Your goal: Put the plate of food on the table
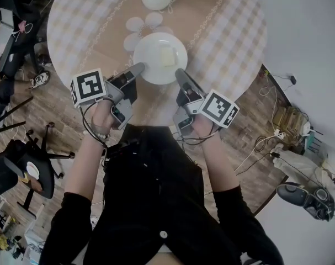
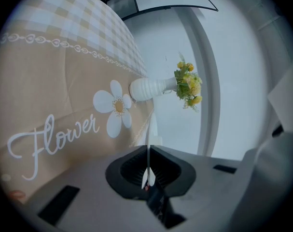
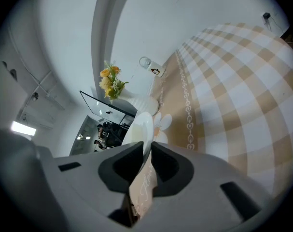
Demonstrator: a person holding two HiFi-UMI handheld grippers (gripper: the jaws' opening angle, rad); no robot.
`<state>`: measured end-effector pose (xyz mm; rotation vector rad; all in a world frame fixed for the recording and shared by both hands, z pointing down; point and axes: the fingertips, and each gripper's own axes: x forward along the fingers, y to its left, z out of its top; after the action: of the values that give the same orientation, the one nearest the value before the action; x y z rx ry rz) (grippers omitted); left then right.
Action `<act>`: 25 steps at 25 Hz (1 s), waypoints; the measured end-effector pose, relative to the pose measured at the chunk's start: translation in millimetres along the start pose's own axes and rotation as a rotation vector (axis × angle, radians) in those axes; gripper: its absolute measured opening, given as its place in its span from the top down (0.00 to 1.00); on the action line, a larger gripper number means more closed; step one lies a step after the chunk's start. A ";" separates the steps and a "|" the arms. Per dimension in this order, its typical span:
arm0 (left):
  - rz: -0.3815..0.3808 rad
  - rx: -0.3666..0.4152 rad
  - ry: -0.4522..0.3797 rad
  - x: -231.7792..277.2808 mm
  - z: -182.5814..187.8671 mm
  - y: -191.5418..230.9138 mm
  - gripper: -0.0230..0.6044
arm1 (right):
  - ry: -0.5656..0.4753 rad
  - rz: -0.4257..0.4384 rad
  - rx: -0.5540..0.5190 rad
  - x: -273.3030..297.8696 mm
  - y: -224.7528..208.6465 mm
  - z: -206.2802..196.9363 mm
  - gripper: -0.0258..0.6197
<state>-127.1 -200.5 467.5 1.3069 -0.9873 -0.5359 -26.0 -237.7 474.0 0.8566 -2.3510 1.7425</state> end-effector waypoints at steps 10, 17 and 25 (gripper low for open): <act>0.029 -0.026 0.005 23.4 6.5 34.8 0.95 | 0.045 -0.063 0.018 22.1 -38.3 -3.1 0.90; 0.062 -0.043 0.005 35.0 14.7 54.6 0.95 | 0.061 -0.100 0.029 37.8 -56.9 -3.0 0.90; 0.100 -0.064 0.009 45.5 20.5 73.3 0.95 | 0.088 -0.142 0.022 50.2 -72.6 -2.3 0.90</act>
<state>-135.2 -231.8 550.1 1.1953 -1.0143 -0.4812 -33.5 -268.6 556.4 0.9061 -2.1640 1.7159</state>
